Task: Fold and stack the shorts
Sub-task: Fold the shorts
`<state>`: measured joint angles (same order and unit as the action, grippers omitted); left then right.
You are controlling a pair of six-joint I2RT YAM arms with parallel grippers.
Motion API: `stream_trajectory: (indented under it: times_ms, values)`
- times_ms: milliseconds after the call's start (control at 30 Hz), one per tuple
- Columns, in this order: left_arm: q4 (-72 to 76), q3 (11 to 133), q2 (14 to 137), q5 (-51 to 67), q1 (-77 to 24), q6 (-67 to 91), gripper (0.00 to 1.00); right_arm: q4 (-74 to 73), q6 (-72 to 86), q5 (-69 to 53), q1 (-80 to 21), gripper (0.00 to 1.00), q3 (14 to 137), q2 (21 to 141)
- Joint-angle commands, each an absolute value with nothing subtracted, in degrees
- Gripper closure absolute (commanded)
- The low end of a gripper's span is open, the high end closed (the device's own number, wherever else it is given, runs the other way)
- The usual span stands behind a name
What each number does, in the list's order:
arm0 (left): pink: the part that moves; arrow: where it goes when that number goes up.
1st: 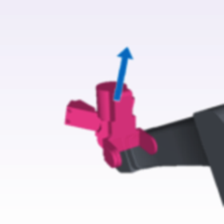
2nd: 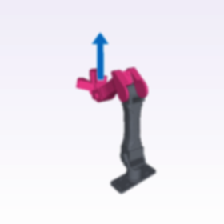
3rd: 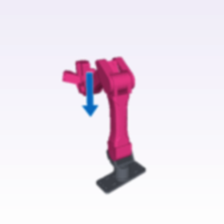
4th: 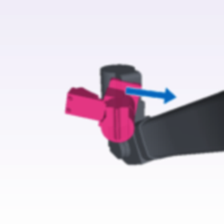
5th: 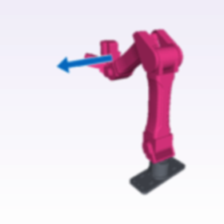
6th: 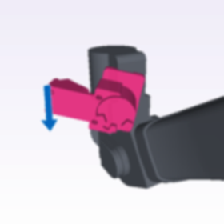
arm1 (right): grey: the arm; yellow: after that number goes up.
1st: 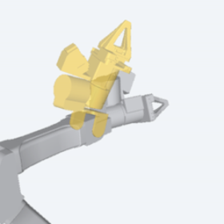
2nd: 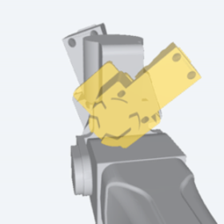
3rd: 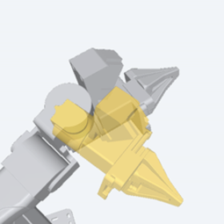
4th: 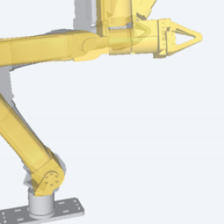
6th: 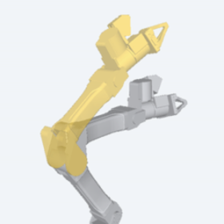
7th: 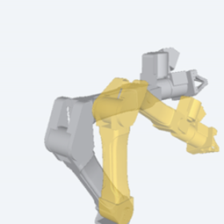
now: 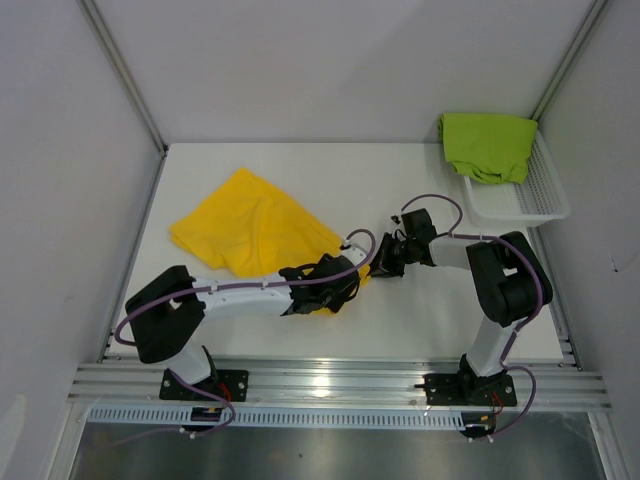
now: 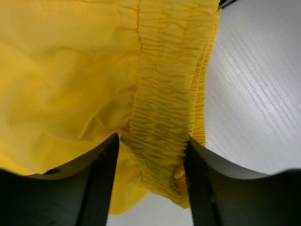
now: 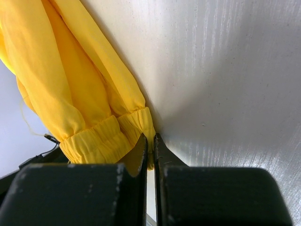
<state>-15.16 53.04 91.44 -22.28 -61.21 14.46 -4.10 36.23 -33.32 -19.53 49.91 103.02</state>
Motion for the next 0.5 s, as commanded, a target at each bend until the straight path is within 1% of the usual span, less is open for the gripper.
stream_trajectory:
  times_ms: [0, 67, 100, 167, 200, 267, 300, 400, 467]
  values:
    - [-15.47, 54.84, 91.76, -23.73, -60.91, 11.34, 0.46, -2.64, 35.51, -32.69, -19.42, 1.0, 51.06, 102.39]
    - [-15.64, 54.93, 92.28, -24.08, -60.91, 10.99, 0.5, -2.55, 35.6, -32.78, -19.34, 1.0, 51.06, 102.39]
    - [-15.47, 55.02, 93.07, -24.26, -60.91, 10.64, 0.53, -2.64, 35.6, -32.87, -19.34, 1.0, 51.06, 102.39]
    - [-15.03, 54.76, 93.78, -24.43, -60.91, 10.46, 0.62, -2.55, 35.6, -32.87, -19.25, 1.0, 51.15, 102.39]
    - [-14.68, 54.67, 94.13, -24.35, -60.91, 10.55, 0.7, -2.55, 35.6, -32.96, -19.34, 1.0, 51.15, 102.39]
    - [-13.98, 54.23, 95.27, -23.65, -60.91, 10.63, 0.75, -2.55, 35.68, -33.13, -19.16, 1.0, 51.15, 102.39]
    - [-13.45, 53.88, 95.62, -23.47, -61.0, 10.9, 0.8, -2.64, 35.68, -33.22, -19.07, 1.0, 51.24, 102.39]
    - [-13.01, 53.0, 96.5, -22.76, -61.0, 11.25, 0.85, -2.72, 35.77, -33.48, -18.72, 1.0, 51.33, 102.39]
    - [-13.1, 52.65, 96.42, -22.41, -61.26, 11.25, 0.87, -2.81, 35.77, -33.49, -18.55, 1.0, 51.42, 102.3]
